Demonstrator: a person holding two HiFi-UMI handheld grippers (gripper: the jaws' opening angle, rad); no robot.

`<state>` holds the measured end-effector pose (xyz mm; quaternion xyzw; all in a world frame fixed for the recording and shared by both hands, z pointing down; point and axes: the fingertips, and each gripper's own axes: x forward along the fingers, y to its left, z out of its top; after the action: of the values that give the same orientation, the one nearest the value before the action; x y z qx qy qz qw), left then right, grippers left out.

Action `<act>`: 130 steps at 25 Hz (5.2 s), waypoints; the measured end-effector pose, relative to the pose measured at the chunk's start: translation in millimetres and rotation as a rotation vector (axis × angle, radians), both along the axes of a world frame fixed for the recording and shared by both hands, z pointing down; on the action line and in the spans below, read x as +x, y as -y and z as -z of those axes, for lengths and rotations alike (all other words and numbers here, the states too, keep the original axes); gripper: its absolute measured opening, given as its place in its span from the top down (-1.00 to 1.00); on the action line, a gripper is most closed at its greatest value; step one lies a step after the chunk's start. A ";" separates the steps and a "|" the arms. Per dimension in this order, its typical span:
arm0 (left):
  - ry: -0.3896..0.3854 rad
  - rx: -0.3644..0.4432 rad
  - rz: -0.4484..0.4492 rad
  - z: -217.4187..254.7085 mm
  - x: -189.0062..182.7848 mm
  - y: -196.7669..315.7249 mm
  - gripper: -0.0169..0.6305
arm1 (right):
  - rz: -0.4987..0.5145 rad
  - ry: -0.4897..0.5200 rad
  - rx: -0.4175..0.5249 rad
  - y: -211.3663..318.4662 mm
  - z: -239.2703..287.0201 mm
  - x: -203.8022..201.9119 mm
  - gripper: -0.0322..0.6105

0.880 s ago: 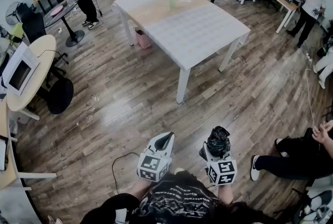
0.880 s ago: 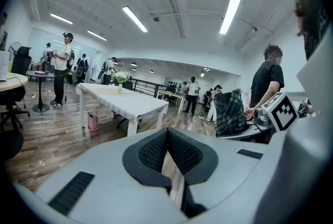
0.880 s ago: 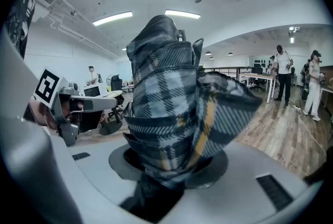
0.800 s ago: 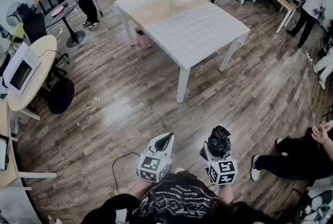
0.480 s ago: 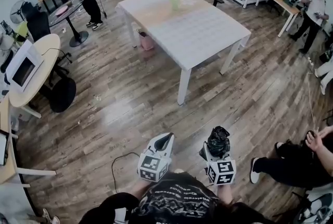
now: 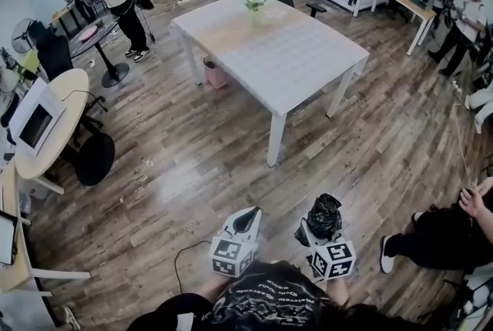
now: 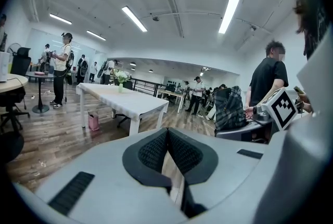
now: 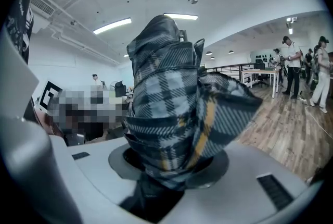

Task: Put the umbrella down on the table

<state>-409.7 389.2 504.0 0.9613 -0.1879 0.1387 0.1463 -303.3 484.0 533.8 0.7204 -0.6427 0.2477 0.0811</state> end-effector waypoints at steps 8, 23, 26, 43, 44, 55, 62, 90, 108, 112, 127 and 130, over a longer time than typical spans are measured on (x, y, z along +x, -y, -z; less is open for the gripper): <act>0.015 -0.001 -0.076 -16.1 -8.9 29.0 0.89 | -0.103 0.005 -0.014 13.7 -15.2 -11.7 0.36; 0.055 -0.032 -0.010 -31.2 66.3 90.4 0.89 | -0.001 -0.004 -0.045 80.7 -31.0 66.4 0.36; 0.051 -0.019 0.013 -26.0 114.6 105.3 0.89 | 0.031 -0.009 -0.036 101.8 -28.6 115.3 0.36; 0.020 0.009 0.076 -26.0 325.7 112.3 0.89 | 0.137 -0.024 -0.004 131.2 -31.8 317.9 0.36; 0.022 0.007 0.077 -26.0 330.3 113.7 0.89 | 0.136 -0.015 -0.002 132.6 -32.1 322.0 0.36; 0.045 -0.020 0.074 -45.9 371.2 144.8 0.89 | 0.109 0.015 -0.013 155.4 -45.2 361.3 0.36; 0.033 -0.036 0.042 -54.2 414.1 197.5 0.89 | 0.070 0.052 -0.037 195.3 -50.5 393.0 0.36; 0.043 -0.002 0.239 -55.6 465.9 510.0 0.89 | 0.217 0.055 -0.055 510.6 -52.9 482.8 0.35; 0.065 -0.015 0.483 -51.6 511.0 584.0 0.89 | 0.487 -0.093 -0.140 639.1 -29.4 559.7 0.35; 0.058 -0.013 0.536 -48.5 506.6 592.4 0.89 | 0.541 -0.124 -0.166 660.4 -33.5 564.6 0.35; 0.096 -0.012 0.706 -50.3 492.4 605.8 0.89 | 0.759 -0.297 -0.320 757.1 -60.1 575.5 0.35; 0.097 -0.014 0.727 -52.8 477.1 608.6 0.89 | 0.779 -0.299 -0.353 773.7 -69.4 562.9 0.35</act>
<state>67.4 -219.4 556.9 0.8230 -0.5229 0.1246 0.1837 259.6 -289.7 603.2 0.4277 -0.7952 0.1975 0.3818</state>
